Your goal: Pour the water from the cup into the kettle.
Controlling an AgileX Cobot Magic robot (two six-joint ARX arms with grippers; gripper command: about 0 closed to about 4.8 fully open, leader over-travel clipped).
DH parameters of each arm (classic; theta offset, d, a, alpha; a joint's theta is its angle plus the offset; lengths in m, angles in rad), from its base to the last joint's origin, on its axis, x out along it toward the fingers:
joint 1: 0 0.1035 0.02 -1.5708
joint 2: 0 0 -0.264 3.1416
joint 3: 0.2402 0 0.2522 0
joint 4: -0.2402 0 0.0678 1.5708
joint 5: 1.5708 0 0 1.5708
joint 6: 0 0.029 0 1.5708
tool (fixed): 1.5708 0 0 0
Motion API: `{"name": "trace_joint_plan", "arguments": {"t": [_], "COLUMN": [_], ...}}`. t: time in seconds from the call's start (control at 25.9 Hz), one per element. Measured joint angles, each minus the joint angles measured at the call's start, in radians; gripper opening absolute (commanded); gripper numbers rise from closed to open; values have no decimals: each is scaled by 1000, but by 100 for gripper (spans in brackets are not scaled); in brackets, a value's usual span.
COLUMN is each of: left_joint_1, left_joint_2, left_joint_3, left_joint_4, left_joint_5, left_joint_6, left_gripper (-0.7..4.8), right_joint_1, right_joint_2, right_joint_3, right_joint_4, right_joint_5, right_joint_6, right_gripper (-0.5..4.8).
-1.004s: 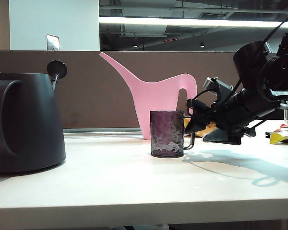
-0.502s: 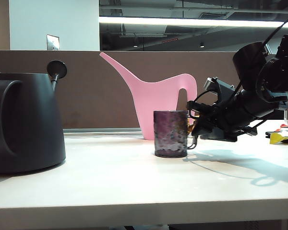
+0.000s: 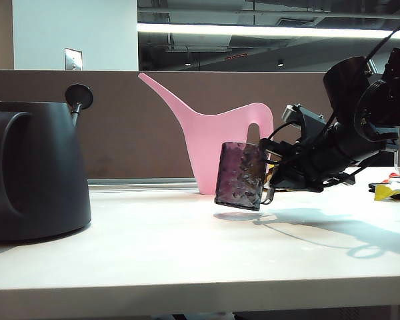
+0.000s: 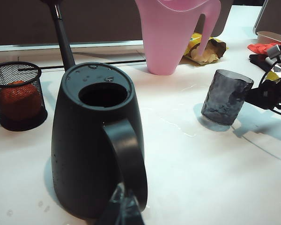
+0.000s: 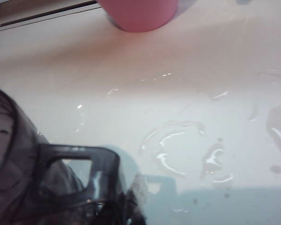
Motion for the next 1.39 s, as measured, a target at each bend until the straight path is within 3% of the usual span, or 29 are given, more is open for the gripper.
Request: {"name": "trace_joint_plan", "arguments": {"t": [0.23,0.58,0.85,1.39], "left_joint_1": [0,0,0,0], "left_joint_2": [0,0,0,0], "left_joint_3": [0,0,0,0], "left_joint_4": [0,0,0,0], "left_joint_5": [0,0,0,-1], "left_joint_6": [0,0,0,0], "left_gripper": [-5,-5,-5,-5], "right_joint_1": [0,14,135,289], "right_joint_2": [-97,-255,-278,-274], "right_joint_3": [-2,61,302,537], "right_joint_4": [-40,-297,-550,-723], "right_joint_5": [-17,-6,75,204], "right_joint_6": [-39,-100,-179,-363], "right_gripper": [-3,-3,-3,-3]}}
